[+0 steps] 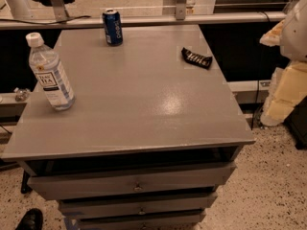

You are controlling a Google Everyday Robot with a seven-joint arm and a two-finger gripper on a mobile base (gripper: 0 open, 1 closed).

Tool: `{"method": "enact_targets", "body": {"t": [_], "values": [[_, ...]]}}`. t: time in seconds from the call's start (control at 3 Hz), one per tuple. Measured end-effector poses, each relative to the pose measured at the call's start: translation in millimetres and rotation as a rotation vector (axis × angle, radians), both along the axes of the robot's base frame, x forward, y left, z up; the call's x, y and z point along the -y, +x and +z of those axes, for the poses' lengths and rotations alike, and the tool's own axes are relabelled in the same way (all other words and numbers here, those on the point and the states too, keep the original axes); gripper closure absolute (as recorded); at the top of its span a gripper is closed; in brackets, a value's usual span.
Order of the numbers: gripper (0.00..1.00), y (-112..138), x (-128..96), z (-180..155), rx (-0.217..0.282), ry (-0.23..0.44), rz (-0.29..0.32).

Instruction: Move rxbar chocolate near blue plastic bottle

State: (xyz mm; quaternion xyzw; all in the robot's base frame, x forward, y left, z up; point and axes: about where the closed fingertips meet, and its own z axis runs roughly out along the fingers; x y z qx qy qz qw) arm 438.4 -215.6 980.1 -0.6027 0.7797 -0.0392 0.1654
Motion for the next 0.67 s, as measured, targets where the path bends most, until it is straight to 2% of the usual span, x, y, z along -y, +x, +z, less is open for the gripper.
{"method": "enact_targets", "body": {"t": [0.67], "values": [[0.00,2.6,-2.3,-3.3,0.011,0.026,-0.007]]}}
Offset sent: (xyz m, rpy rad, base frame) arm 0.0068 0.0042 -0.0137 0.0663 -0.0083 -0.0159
